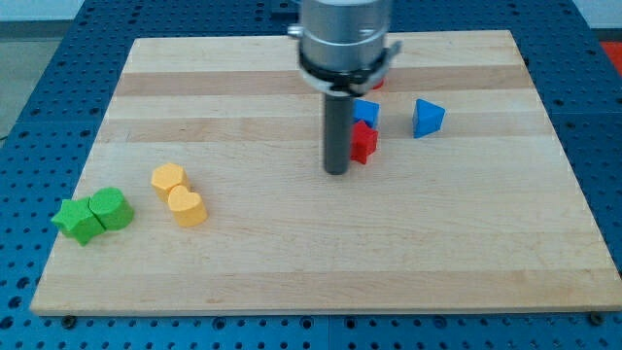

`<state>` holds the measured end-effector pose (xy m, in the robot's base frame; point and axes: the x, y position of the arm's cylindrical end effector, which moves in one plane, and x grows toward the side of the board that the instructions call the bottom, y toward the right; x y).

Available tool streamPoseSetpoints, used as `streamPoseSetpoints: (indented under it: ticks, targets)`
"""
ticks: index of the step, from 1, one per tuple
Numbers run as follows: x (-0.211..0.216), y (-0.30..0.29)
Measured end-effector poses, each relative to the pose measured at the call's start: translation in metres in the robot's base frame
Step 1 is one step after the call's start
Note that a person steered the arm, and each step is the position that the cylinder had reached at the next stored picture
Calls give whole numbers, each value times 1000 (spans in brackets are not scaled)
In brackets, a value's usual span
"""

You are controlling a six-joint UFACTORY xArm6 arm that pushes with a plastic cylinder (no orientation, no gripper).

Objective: Move the red star slightly up and left

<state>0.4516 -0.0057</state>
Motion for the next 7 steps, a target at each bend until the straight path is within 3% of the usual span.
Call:
streamPoseSetpoints:
  ticks: [2, 4, 5, 7]
  targets:
    - [0, -82]
    - [6, -82]
    - [19, -51]
    - [28, 85]
